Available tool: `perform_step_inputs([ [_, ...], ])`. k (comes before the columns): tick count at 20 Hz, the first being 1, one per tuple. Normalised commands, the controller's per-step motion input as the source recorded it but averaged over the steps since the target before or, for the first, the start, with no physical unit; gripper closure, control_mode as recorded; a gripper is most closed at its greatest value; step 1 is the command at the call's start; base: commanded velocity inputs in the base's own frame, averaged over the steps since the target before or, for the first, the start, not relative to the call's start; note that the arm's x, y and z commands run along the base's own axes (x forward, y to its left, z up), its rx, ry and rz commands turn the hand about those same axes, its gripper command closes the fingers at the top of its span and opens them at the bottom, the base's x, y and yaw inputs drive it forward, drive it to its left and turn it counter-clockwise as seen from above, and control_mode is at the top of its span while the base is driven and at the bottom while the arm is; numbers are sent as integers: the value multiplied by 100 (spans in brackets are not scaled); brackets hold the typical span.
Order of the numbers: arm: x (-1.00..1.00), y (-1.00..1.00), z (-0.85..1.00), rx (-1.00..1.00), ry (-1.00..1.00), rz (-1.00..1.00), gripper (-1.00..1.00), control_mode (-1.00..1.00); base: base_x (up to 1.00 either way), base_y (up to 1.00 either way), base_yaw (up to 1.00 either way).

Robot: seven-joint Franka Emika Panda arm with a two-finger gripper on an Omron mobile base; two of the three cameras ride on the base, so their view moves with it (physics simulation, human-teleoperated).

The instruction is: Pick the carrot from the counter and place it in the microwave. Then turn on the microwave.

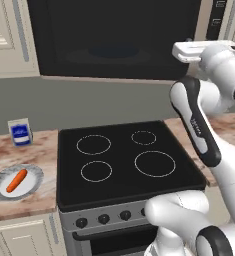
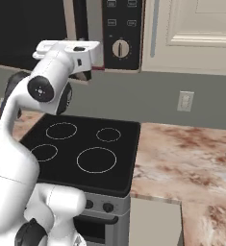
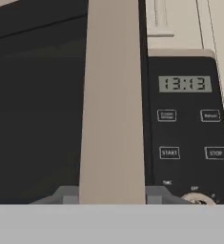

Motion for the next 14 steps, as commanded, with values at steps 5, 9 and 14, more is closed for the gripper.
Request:
perform_step_inputs([
  [5,-84,22,0,0,-24,0,100,-100,0,0,0],
  [9,-47,13,0,0,-18,0,100,-100,0,0,0],
  [14,-17,2,0,0,-12,0,-100,-100,0,0,0],
])
